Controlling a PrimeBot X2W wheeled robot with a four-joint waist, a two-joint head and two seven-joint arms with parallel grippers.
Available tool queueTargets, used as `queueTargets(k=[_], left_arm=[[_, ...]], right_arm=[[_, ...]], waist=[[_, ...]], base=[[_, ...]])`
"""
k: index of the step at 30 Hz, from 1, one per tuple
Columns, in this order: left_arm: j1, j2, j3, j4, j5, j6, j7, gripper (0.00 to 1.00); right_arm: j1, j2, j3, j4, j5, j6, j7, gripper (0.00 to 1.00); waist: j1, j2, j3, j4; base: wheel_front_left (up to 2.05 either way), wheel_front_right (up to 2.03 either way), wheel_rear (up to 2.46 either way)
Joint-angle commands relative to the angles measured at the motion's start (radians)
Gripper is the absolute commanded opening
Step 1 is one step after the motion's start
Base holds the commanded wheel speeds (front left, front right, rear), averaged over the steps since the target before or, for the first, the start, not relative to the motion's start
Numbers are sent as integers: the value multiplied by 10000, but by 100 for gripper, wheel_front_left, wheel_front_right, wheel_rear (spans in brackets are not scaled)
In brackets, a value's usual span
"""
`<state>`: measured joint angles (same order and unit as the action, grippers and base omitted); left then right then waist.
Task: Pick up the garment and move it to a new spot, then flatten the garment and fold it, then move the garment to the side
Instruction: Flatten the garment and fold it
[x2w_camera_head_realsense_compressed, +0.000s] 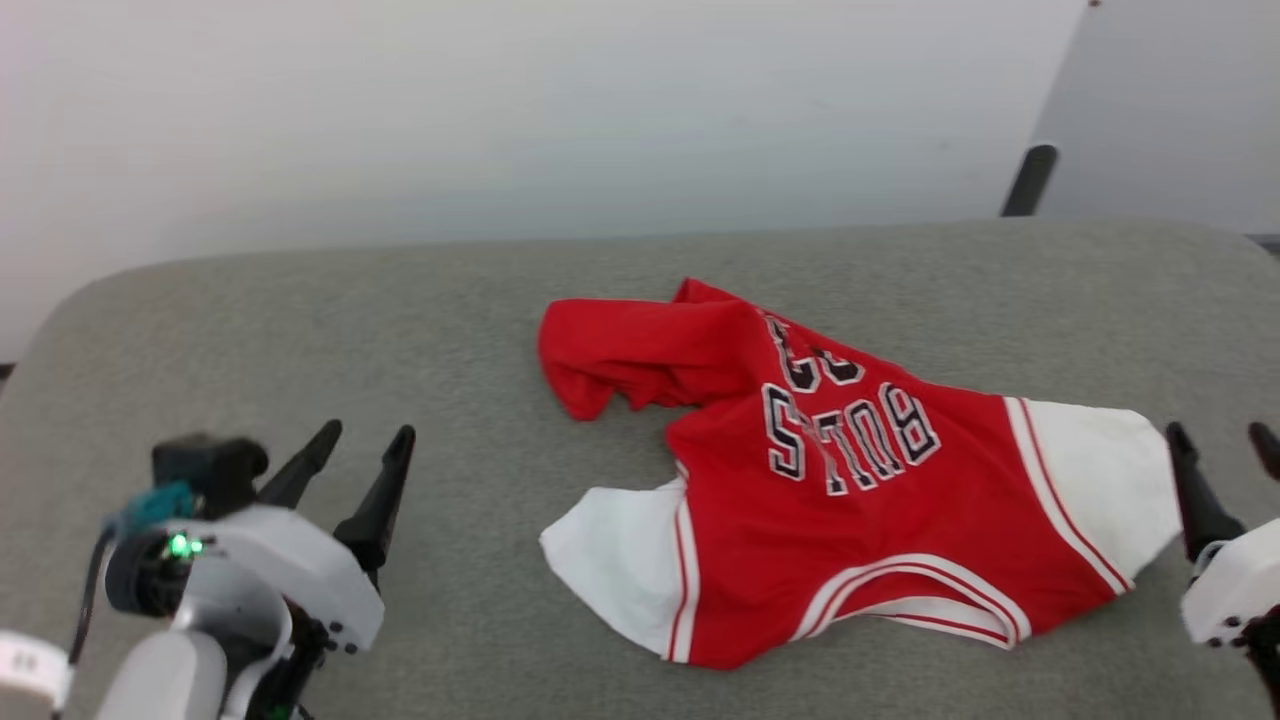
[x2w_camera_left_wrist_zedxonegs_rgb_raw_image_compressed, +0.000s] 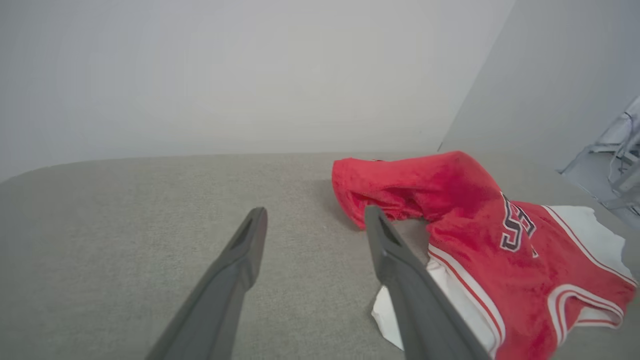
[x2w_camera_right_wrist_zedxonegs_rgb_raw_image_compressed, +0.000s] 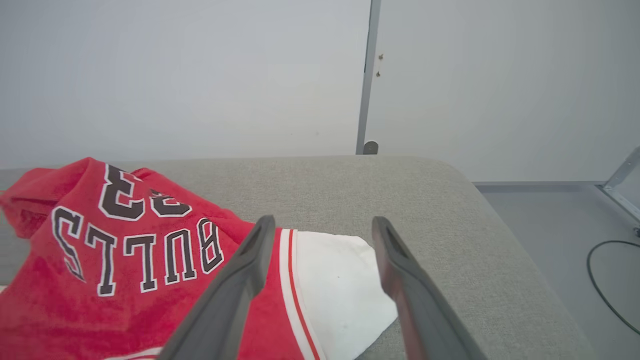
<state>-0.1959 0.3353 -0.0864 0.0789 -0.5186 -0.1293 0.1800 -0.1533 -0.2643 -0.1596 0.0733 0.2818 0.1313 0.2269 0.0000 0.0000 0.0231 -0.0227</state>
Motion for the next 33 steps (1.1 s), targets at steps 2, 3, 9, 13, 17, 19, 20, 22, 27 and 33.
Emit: queueTargets(k=[2, 3, 9, 13, 17, 19, 20, 22, 27, 33], left_arm=[[-314, 183, -94, -189, -251, 10, 842, 100], [-405, 221, -136, -247, -321, 45, 1155, 100], [-877, 284, -371, -154, -838, 230, 2814, 100], [-1200, 367, -635, 66, -1140, 382, 4099, 100], [-1473, 361, -890, 443, -1370, 588, 5204, 100], [-1613, 386, -1045, 635, -1440, 617, 5660, 100], [-1688, 383, -1083, 772, -1449, 679, 5844, 100], [-1773, 432, -1222, 1082, -1416, 749, 6205, 100], [-2086, 538, -1486, 1923, -1289, 745, 6724, 100], [-2404, 423, -1639, 2895, -1312, 747, 6854, 100]], right_arm=[[246, 253, 124, -320, -107, -10, -189, 100], [335, 314, 175, -450, -171, -10, -313, 100], [699, 750, 270, -787, -74, -10, -831, 100], [850, 985, 359, -658, 68, -10, -1068, 100], [788, 1092, 407, -474, 107, -10, -1229, 100], [708, 1122, 451, -389, 159, -10, -1319, 100], [662, 1135, 453, -348, 173, -10, -1356, 100], [600, 1158, 464, -288, 226, -10, -1423, 100], [448, 1181, 486, -115, 286, -10, -1598, 100], [392, 1302, 526, 77, 262, -10, -1826, 100]], waist=[[0, 0, -8, -440], [0, 0, 4, -515], [0, 0, 146, -889], [0, 0, 314, -1177], [0, 0, 510, -1426], [0, 0, 616, -1528], [0, 0, 673, -1575], [0, 0, 776, -1656], [0, 0, 1019, -1796], [0, 0, 1205, -1890]], base=[[0, 0, 0], [0, 0, 0], [0, 0, 0], [0, 0, 0], [0, 0, 0], [0, 0, 0], [0, 0, 0], [0, 0, 0], [0, 0, 0], [0, 0, 0]])
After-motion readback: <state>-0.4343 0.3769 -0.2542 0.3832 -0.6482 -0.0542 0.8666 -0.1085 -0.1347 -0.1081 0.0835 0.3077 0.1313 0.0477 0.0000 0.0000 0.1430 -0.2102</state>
